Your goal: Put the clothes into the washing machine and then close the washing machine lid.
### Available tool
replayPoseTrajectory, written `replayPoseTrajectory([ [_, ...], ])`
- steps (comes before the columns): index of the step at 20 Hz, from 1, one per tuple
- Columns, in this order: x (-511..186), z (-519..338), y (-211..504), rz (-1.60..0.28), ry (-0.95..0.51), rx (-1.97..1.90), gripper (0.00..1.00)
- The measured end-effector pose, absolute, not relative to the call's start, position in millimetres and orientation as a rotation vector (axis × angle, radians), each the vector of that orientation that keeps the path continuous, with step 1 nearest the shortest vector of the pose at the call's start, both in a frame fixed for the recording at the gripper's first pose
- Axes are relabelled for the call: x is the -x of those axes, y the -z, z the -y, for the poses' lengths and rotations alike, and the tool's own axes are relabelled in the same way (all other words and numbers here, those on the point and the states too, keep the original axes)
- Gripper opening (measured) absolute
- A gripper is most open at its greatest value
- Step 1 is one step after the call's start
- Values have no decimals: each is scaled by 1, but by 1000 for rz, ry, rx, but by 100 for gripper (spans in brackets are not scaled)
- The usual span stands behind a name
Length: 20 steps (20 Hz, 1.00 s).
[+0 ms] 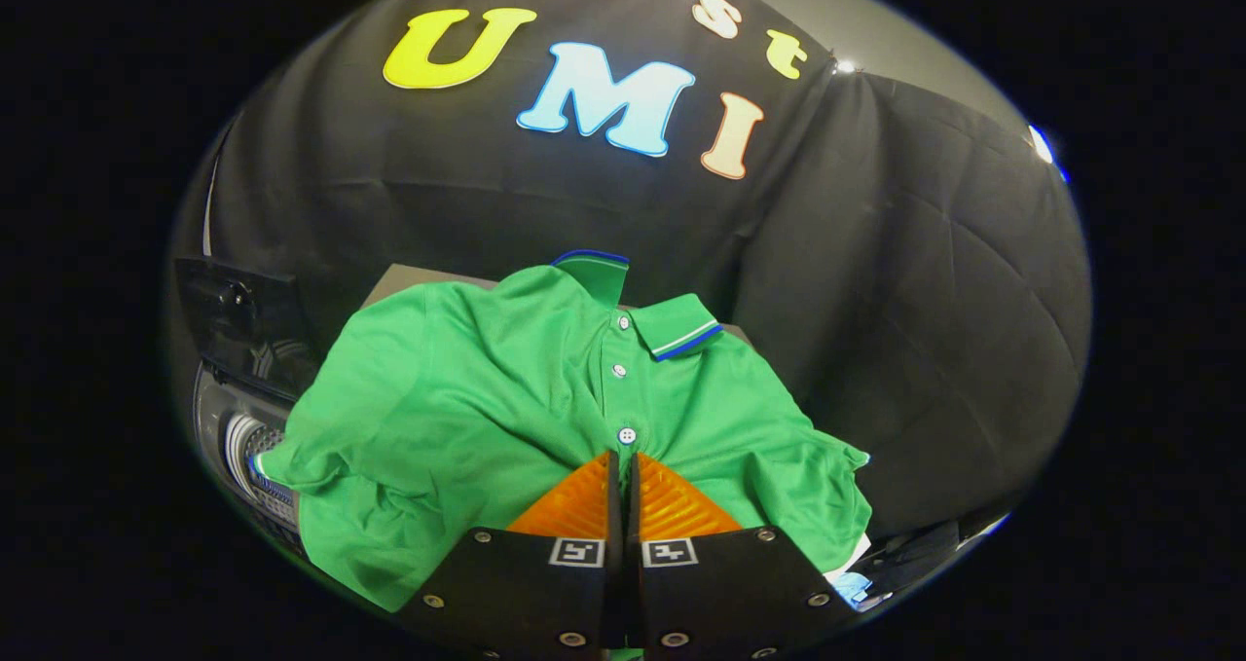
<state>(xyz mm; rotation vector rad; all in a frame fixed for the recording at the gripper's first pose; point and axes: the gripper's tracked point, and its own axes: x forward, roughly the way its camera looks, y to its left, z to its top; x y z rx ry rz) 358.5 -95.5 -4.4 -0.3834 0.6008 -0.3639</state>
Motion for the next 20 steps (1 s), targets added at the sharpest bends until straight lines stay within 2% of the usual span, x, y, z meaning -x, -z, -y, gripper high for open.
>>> replayPoseTrajectory([
  [8, -354, 62, -49, -487, 452, 342, 0],
  [15, -347, -5, -78, -408, 428, 296, 0],
  [20, -342, -60, -87, -363, 354, 260, 0],
])
